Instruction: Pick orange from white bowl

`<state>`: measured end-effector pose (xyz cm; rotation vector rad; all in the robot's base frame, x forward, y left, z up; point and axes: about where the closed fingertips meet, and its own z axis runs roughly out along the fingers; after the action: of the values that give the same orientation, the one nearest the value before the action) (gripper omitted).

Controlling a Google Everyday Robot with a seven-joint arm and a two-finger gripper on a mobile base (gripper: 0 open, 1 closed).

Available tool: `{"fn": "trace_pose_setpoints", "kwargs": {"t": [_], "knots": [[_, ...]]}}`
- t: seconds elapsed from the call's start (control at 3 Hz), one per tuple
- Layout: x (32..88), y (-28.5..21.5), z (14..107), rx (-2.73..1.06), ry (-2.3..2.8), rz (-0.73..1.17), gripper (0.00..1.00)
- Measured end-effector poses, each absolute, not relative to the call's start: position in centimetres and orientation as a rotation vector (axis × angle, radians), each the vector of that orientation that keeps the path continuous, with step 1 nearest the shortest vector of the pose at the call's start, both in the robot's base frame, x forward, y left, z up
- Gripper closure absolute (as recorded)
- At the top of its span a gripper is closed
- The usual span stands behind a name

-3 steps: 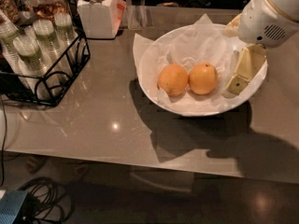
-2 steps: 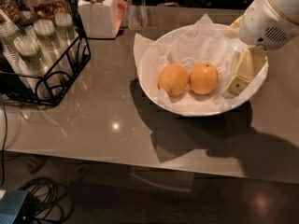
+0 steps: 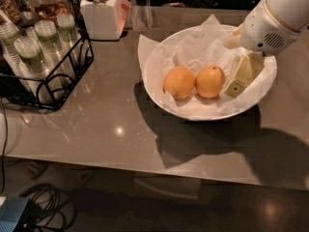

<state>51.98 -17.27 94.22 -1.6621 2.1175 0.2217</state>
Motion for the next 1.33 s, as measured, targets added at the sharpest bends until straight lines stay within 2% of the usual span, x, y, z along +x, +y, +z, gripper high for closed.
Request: {"fn": "trace_pose_setpoints", "kwargs": {"t": [0.33,0.67,1.0,1.33], "knots": [[52.0,-17.3,94.2,-1.663,2.117,0.222,0.29],[52.3,-16.2,93.3,-1.707,2.100,0.271,0.26],[53.1,-15.2,91.9,-1.751,2.095,0.336,0.17],[53.8,-14.6,90.6,-1.778,2.099,0.382,0.16]]}}
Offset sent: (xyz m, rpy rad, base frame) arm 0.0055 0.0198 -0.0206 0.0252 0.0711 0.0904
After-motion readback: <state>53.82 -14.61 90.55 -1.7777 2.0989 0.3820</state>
